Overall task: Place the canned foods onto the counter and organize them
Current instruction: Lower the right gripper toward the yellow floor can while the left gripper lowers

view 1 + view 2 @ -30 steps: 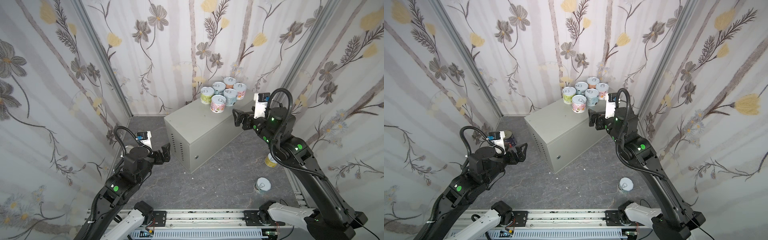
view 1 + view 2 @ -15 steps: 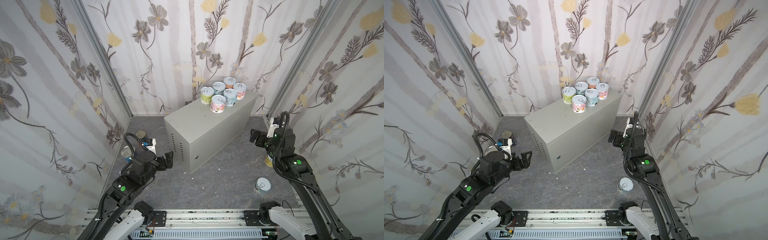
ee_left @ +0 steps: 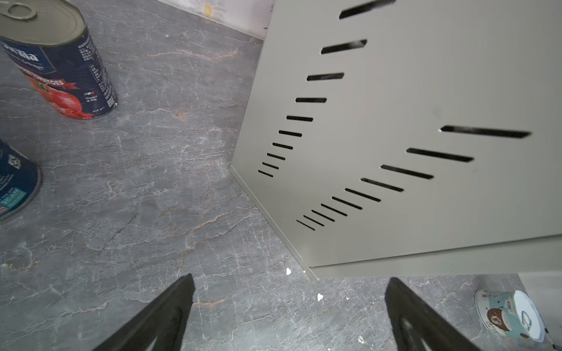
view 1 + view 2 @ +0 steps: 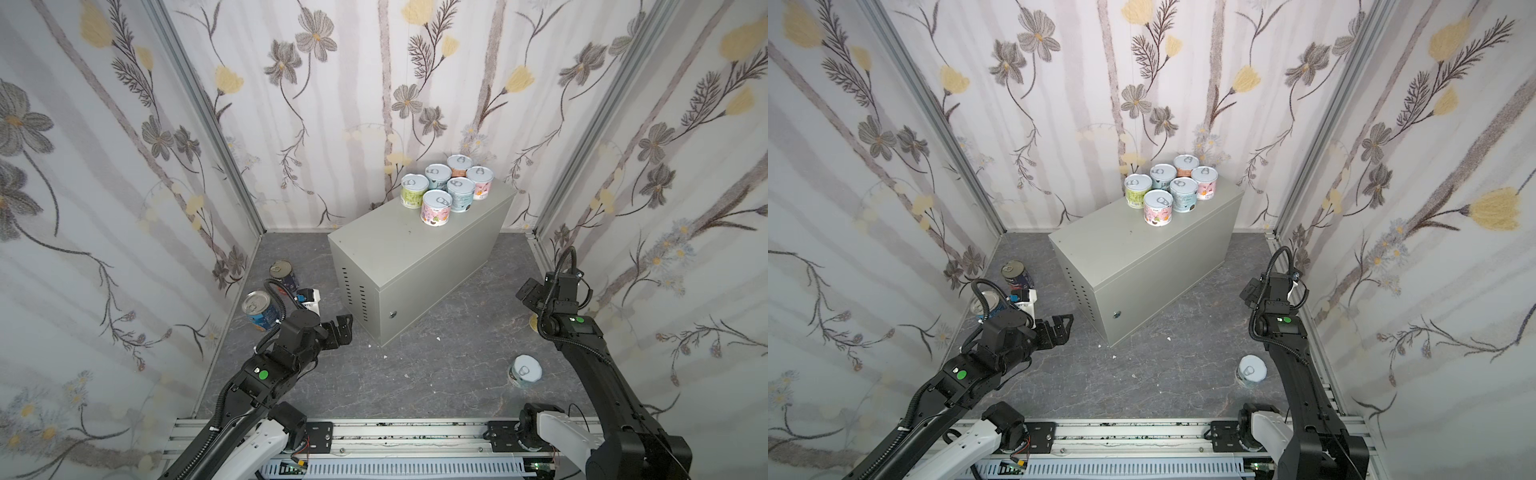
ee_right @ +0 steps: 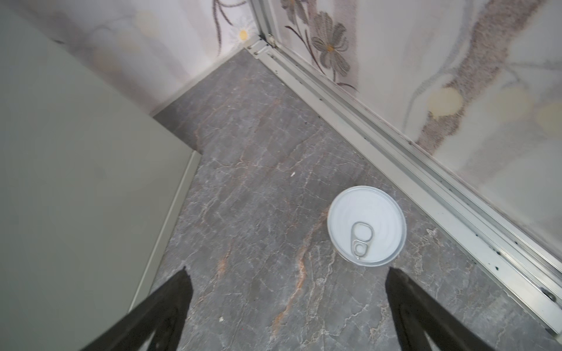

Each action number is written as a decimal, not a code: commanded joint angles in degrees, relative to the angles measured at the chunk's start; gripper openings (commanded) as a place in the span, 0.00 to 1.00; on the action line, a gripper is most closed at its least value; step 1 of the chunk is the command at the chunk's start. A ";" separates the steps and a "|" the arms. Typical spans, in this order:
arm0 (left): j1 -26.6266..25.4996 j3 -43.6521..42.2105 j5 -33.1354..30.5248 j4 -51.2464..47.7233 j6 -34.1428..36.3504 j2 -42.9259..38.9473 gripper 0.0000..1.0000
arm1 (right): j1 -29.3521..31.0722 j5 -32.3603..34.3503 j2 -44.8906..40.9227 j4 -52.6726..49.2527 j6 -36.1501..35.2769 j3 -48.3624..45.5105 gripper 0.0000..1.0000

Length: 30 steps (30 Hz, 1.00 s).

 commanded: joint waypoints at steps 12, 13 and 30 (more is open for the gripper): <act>-0.99 -1.94 2.54 7.13 -2.26 4.02 1.00 | -6.77 7.03 12.36 4.56 8.92 -2.11 1.00; -1.02 -1.89 2.50 7.28 -2.17 4.39 1.00 | -6.95 7.13 13.44 4.80 9.04 -1.73 1.00; -1.34 1.20 3.16 9.59 0.80 10.61 1.00 | -8.53 4.88 27.14 7.68 7.81 5.67 1.00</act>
